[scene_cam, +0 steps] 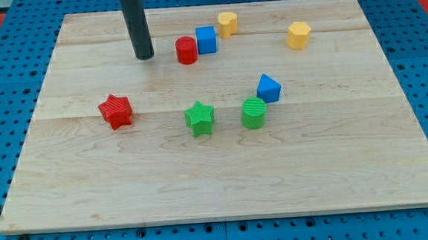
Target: Push the red circle closer to the green star
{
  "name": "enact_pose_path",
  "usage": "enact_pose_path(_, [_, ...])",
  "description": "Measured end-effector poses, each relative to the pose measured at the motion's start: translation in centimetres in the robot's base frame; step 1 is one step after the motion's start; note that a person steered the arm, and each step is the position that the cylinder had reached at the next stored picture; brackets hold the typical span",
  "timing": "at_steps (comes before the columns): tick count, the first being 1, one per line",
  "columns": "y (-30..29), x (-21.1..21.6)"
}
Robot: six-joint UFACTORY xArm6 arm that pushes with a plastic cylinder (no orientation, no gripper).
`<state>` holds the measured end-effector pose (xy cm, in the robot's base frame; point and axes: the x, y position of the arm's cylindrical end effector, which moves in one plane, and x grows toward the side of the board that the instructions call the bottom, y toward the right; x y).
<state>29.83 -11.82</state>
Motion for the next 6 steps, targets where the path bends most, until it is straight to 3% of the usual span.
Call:
enact_pose_path(1, [5.8, -1.8])
enact_pose_path(2, [11.2, 0.7])
enact_pose_path(3, [11.2, 4.9])
enact_pose_path(4, [6.8, 4.3])
enact_pose_path(5, [8.4, 6.5])
enact_pose_path(6, [13.1, 14.1])
